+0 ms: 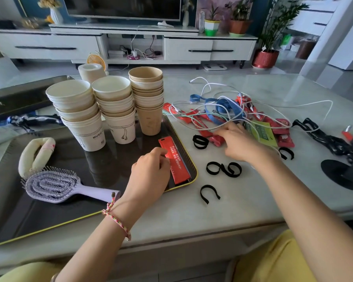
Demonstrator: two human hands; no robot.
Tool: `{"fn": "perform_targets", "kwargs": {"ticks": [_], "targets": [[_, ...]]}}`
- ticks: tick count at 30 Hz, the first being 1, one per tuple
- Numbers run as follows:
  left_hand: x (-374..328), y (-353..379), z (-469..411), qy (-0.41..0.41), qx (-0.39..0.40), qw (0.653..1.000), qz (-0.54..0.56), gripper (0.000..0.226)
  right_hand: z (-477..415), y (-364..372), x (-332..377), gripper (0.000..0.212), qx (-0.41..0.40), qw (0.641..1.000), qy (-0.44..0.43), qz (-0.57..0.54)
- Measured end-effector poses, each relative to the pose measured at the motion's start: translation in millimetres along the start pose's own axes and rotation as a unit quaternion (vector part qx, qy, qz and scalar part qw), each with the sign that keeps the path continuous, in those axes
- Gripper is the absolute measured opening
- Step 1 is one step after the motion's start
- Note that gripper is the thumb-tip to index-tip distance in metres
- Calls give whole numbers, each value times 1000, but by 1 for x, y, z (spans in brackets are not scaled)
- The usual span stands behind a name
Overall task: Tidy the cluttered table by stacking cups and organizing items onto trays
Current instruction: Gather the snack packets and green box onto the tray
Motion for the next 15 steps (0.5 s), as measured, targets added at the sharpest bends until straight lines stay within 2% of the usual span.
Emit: {"fn": "perform_targets", "kwargs": {"ticks": [6, 11, 15], "targets": [[1, -1, 2, 7, 4, 1000, 6, 28, 1, 1, 7, 39, -36, 997, -47, 46], [1, -2, 3, 14, 9, 1000, 0, 28, 12, 1, 11, 45, -62, 991, -92, 75], [1, -1, 2, 19, 14, 1000, -4, 28, 22, 7, 9, 50, 1, 996, -84, 11]]}}
Point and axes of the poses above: each hand's wrist, its own z-axis away from the middle knuckle, its own y-axis out of the palm, x = y × z, the point moved 3 cm from there along -z, towards the middle knuckle, and after that the axes turned 9 degrees about y, right-handed, at the moved point
